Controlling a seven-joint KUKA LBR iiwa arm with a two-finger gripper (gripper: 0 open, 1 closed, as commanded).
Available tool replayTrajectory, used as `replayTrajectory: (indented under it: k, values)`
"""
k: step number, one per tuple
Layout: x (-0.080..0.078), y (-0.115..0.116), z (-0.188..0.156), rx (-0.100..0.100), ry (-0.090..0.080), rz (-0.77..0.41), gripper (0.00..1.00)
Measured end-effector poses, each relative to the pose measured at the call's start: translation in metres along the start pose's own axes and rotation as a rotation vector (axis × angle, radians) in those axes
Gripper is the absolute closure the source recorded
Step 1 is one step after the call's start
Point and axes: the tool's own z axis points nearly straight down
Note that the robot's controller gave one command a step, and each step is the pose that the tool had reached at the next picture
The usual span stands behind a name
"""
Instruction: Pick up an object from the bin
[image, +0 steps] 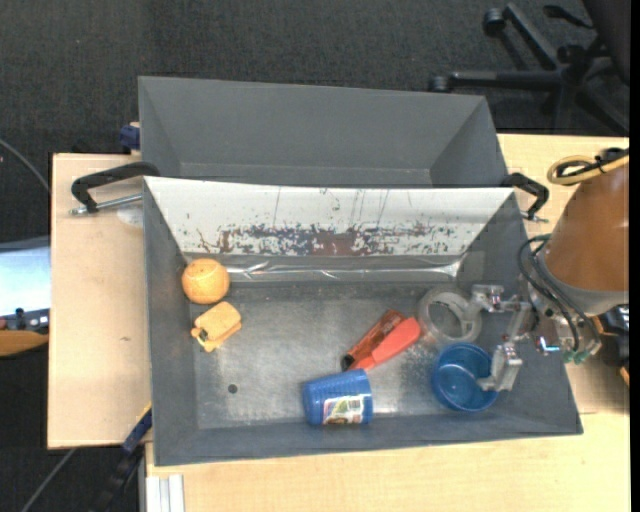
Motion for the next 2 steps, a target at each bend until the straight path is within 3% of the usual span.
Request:
replayTrajectory:
  k: [1, 2]
  values:
    - [-0.009, 0.019, 0.058, 0.0, -0.002, 0.003, 0.0]
    - [-0.03, 0.028, 0.076, 0.002, -0.008, 0.044, 1.0]
